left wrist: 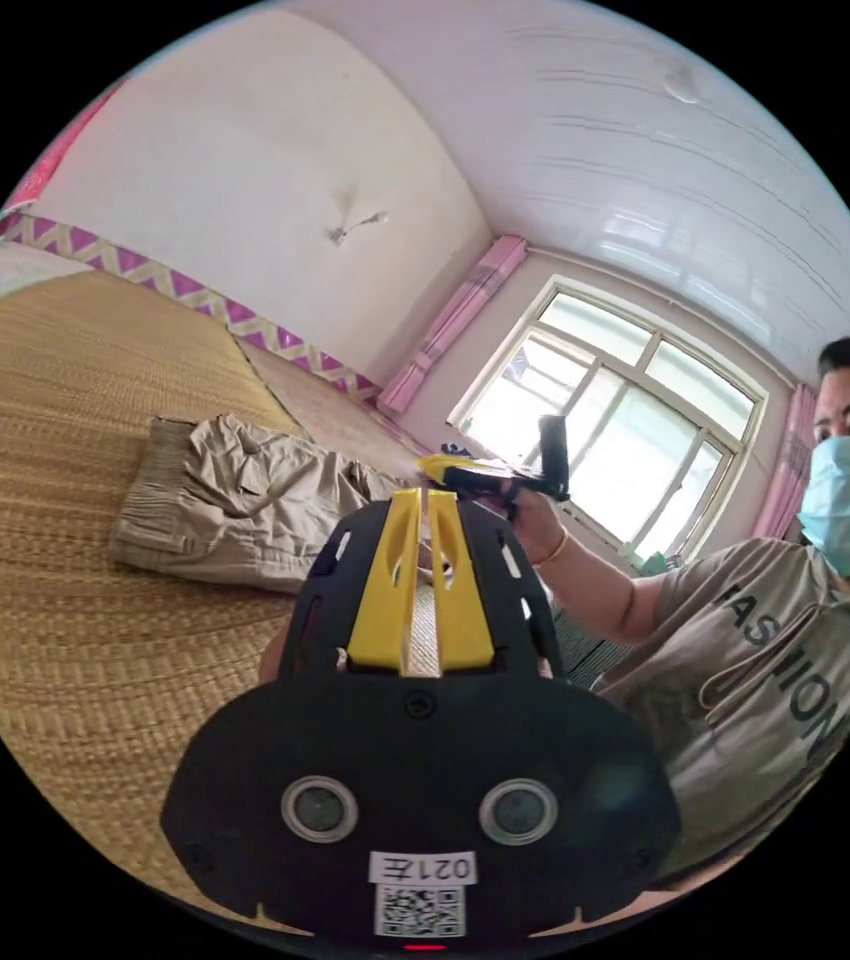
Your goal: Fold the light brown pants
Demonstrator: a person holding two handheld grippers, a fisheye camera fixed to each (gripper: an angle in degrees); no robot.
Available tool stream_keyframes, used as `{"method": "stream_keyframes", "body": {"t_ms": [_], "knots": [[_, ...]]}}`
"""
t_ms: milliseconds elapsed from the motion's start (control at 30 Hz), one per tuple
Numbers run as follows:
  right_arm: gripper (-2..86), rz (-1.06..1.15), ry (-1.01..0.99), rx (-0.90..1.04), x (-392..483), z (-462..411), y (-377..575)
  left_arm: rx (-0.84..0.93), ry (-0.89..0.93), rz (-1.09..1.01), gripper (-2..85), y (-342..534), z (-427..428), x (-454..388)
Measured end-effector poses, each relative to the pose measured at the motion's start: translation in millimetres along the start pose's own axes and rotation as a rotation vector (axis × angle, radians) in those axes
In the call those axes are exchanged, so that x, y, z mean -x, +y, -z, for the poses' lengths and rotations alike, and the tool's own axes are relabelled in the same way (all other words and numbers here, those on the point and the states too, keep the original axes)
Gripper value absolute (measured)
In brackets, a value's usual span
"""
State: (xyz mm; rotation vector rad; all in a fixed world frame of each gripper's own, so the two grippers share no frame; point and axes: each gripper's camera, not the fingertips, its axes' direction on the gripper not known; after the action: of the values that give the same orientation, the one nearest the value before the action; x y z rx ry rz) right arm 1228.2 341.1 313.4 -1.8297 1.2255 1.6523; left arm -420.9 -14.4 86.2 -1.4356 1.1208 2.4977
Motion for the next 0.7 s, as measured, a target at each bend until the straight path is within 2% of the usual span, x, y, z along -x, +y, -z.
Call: {"method": "stream_keyframes", "body": {"t_ms": [100, 267, 367, 533, 700], "knots": [[7.9, 0.036, 0.273, 0.081, -18.5, 22.7, 38.4, 0.079, -0.041, 0.039, 4.2, -25.7, -55.9, 5.3], [10.0, 0.121, 0.348, 0.273, -13.4, -28.3, 93.7, 0.213, -0.123, 0.173, 5.1, -50.3, -127.9, 30.6], [8.6, 0.096, 0.343, 0.287, -13.0, -55.0, 115.7, 0.299, -0.172, 0.277, 3.4, -49.7, -149.5, 57.2], [2.9, 0.034, 0.294, 0.282, -34.5, -69.7, 137.5, 0.334, -0.034, 0.504, -0.5, -45.7, -146.5, 109.2], [-0.2, -0.237, 0.096, 0.041, -117.1, 15.3, 173.6, 0.347, -0.054, 0.529, -0.9, -57.9, -141.9, 116.5]]}}
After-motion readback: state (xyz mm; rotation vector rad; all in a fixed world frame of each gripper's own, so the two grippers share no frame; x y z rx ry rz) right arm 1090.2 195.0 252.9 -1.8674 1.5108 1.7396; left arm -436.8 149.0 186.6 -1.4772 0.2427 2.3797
